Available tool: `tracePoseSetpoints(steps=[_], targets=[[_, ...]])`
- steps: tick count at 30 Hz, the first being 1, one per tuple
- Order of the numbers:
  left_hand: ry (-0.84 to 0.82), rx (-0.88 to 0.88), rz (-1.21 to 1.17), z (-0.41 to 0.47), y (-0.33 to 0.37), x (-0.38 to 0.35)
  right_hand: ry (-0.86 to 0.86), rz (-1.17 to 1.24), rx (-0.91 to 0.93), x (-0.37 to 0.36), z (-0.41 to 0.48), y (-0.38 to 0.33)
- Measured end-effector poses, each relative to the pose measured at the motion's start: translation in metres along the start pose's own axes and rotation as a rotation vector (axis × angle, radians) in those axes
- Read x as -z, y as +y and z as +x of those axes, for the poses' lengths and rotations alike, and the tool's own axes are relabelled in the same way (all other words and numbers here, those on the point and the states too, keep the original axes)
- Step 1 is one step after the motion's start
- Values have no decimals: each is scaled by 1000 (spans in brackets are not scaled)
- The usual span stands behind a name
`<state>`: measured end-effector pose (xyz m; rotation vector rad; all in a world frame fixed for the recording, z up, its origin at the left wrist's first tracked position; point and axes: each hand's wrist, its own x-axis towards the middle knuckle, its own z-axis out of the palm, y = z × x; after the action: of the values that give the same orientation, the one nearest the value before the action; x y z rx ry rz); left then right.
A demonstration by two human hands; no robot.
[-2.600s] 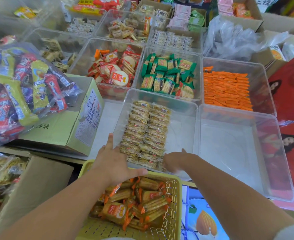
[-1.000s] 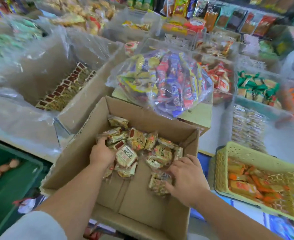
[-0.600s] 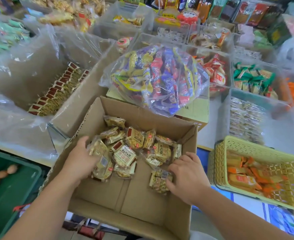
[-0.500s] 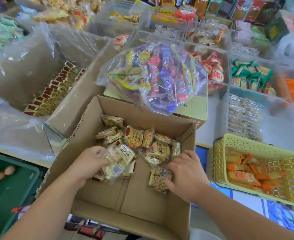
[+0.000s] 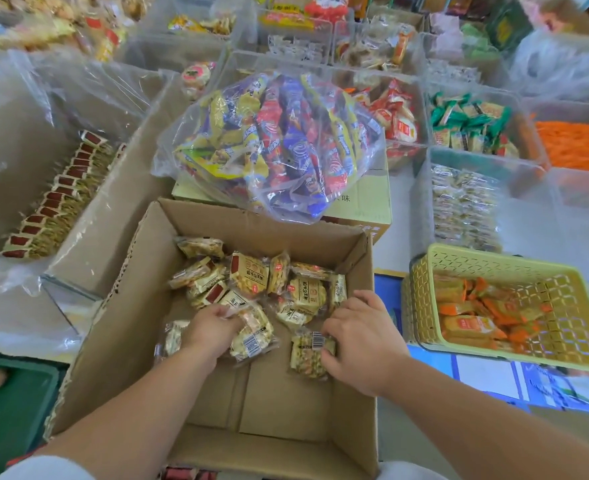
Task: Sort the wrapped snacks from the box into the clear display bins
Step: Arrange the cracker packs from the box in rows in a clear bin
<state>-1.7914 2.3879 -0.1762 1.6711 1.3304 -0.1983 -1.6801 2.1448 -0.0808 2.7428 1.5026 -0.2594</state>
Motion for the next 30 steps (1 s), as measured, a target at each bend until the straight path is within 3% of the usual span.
tracePoseSetpoints(steps=[6,9,13,23,30], targets=[[-46,-94,198,-6,6,-7,36,14,0,-4,-1,1],[-72,-141,178,-8,8,-5,25,11,-1,-4,0,1],[-120,-176,22,-16,11,-8,7,2,-2,-2,-1,0],[-229,102,-312,-45,24,7,-17,-10,14,2,-2,1],[-209,137,-856,-110,20,21,-8,106,84,6,-6,6]])
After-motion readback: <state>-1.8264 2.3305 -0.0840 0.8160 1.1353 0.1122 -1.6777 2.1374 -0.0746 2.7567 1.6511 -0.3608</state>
